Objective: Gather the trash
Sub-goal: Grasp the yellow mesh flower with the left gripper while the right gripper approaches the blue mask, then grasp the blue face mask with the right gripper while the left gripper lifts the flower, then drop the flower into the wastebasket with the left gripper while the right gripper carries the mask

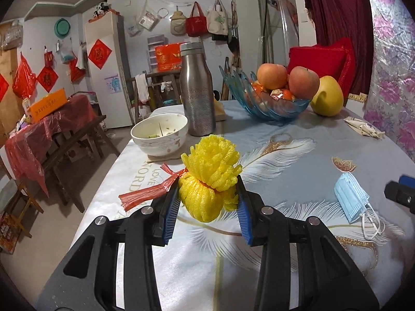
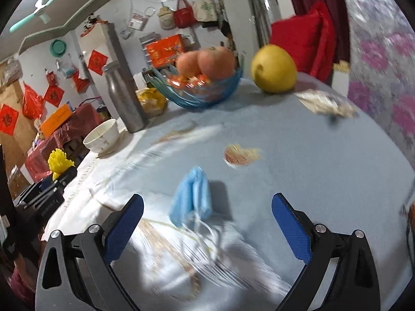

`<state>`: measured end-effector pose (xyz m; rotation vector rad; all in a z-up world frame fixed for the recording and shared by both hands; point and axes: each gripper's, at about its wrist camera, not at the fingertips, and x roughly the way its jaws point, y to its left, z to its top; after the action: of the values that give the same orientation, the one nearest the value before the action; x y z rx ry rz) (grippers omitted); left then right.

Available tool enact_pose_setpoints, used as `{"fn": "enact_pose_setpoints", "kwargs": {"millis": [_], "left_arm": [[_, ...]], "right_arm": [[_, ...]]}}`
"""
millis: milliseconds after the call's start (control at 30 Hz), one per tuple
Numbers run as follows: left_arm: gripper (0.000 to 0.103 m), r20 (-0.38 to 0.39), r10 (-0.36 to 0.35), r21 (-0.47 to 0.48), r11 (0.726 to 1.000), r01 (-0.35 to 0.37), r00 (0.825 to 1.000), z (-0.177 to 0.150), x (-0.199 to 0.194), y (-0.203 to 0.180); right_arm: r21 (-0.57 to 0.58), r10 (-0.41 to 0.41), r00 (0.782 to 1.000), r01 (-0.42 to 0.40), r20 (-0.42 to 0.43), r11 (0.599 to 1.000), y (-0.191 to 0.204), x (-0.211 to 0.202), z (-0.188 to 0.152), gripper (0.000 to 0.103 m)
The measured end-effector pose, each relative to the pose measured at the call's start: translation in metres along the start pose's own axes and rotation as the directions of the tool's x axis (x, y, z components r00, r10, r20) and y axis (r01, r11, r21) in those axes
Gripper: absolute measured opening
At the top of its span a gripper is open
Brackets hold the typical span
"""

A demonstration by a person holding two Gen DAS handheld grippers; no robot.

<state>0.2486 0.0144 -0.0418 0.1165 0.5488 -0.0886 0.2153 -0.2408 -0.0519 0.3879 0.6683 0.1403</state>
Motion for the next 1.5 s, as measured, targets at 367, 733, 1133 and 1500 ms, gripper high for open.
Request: {"fn": "enact_pose_setpoints", "kwargs": {"millis": [367,733,1133,1500], "left_arm": [[0.041,-0.04,-0.028,-0.017,0.999,0.027,0.999,-0.001,0.009,0.005],[0.041,-0.002,0.0,-0.138,0.991,0.0,1.0,-0.001,-0.057,0.077],[0.041,-0.314,0.318,-0.301,0.86,-0.412,0.895,-0.152,-0.202,0.294],[0.07,-0.618,0.029,-0.424,0.829,-0.364,0.786,-0.333,-0.153,0.353]], "right_arm": [[-0.102,-0.066,0.986,0.05,-0.156,0.994,0.016,0.053,-0.008,0.046],[-0.075,0.149,0.985,-0.156,-0.083,0.985,0.057,0.004,-0.006,0.009],[-0.355,0.524,0.783,-0.62,-0.335,0.699,0.302,-0.054,-0.078,0.009],[-0.442,0.466,0.656,-0.75,-0.594,0.492,0.487,-0.06,-0.188,0.009]]}}
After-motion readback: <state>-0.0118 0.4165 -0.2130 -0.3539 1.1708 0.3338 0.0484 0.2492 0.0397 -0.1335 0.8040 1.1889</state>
